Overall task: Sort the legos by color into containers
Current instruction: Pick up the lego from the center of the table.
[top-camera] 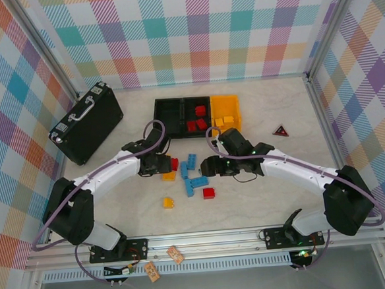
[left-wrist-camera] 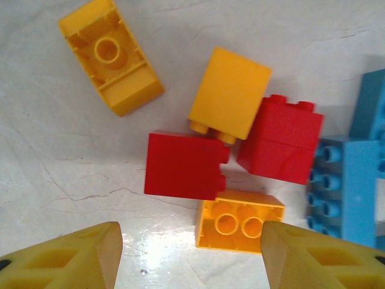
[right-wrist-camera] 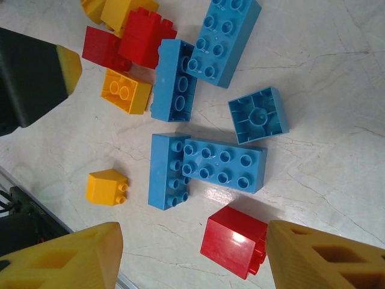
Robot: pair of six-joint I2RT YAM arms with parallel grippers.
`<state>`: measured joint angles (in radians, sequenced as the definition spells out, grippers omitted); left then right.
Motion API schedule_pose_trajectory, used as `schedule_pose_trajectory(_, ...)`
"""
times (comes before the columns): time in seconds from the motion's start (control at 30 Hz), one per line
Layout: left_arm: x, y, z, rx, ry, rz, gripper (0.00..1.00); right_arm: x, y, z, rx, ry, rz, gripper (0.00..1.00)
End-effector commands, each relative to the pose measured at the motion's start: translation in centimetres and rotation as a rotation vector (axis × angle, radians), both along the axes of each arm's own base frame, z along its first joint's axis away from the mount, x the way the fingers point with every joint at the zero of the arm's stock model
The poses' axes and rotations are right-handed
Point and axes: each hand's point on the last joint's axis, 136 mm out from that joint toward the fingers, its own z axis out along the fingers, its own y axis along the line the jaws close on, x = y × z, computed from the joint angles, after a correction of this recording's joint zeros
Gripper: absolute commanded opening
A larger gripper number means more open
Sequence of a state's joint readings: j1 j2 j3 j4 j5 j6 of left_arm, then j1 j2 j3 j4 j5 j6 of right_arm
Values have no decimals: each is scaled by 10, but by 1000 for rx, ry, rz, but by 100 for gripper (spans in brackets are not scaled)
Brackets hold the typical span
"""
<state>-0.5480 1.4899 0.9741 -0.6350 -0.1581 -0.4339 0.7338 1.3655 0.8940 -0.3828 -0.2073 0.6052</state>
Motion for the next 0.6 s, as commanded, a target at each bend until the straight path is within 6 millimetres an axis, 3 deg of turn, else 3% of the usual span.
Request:
schedule_pose_trajectory(0.0,4,0,-11,-13,7,13,63,2,6,10,18,-25,15,65)
schedule_pose_trajectory(0.57,17,10,-43,27,65,35,61,1,-1,1,-11,-17,-5,64)
